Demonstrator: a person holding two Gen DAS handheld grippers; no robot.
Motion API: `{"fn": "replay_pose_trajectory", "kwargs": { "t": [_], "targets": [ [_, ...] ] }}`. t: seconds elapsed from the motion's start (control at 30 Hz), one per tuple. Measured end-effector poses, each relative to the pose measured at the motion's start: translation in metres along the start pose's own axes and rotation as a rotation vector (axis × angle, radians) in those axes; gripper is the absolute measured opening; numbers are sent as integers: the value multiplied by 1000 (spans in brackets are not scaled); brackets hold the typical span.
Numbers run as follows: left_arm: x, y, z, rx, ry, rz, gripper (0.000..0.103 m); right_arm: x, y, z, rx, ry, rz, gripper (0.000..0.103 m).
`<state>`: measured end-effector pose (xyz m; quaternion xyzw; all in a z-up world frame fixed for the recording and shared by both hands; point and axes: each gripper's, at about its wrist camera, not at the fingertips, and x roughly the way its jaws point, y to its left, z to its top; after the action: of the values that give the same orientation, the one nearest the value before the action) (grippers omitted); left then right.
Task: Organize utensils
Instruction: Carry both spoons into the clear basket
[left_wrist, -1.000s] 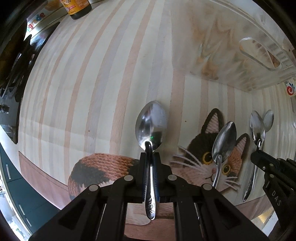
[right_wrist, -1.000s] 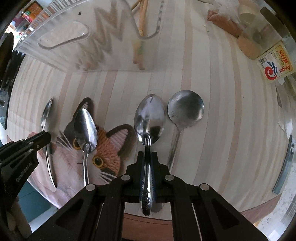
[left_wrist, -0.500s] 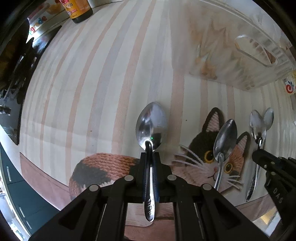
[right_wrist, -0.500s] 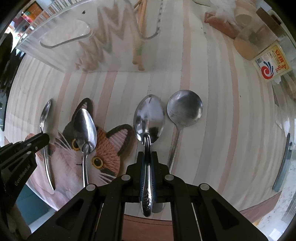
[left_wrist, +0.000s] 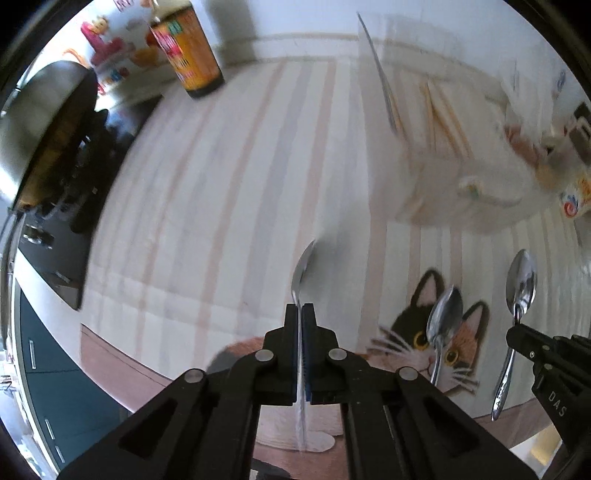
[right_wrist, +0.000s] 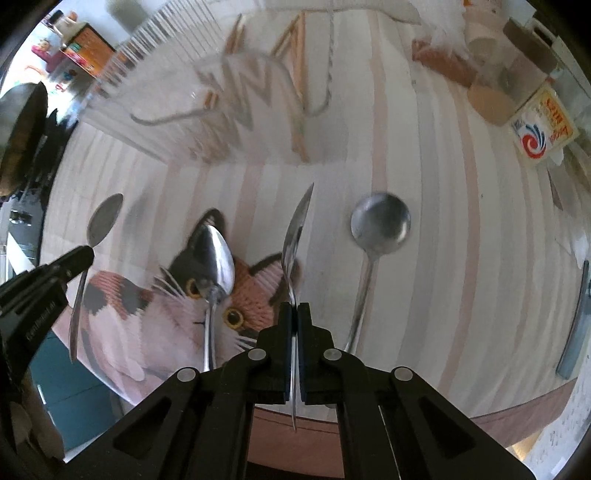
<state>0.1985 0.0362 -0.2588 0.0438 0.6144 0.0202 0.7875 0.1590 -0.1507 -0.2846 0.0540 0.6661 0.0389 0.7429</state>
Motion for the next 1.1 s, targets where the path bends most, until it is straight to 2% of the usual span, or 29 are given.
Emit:
{"fn": "replay_pose_trajectory", "kwargs": {
  "t": [0.2, 0.27, 0.33, 0.43, 0.6, 0.67, 0.8, 0.9, 1.1],
  "targets": [
    [-21, 13, 4, -47, -40, -17, 0, -30, -6, 3, 2, -52, 38, 3],
    [-19, 21, 5, -76, -23, -64, 0, -39, -9, 4, 2, -67, 49, 3],
    [-5, 36, 4, -116, 21, -130, 2, -41, -12, 5, 4, -72, 50, 3],
    [34, 51, -3, -182, 163, -241, 5, -34, -10, 8, 16, -61, 47, 3],
    [71, 43, -23, -216, 284, -251, 5, -17, -16, 14, 51, -27, 43, 3],
    [79, 39, -26, -235, 299, -272, 10, -13, -21, 13, 64, -17, 41, 3],
    [75, 34, -16, -242, 270, -229, 9, -8, -27, 13, 79, -9, 30, 3],
    [73, 32, -8, -225, 226, -192, 0, -7, -31, 13, 86, -8, 24, 3],
    [51, 32, -4, -211, 171, -165, 0, -9, -33, 12, 93, -17, 20, 3]
  ]
}}
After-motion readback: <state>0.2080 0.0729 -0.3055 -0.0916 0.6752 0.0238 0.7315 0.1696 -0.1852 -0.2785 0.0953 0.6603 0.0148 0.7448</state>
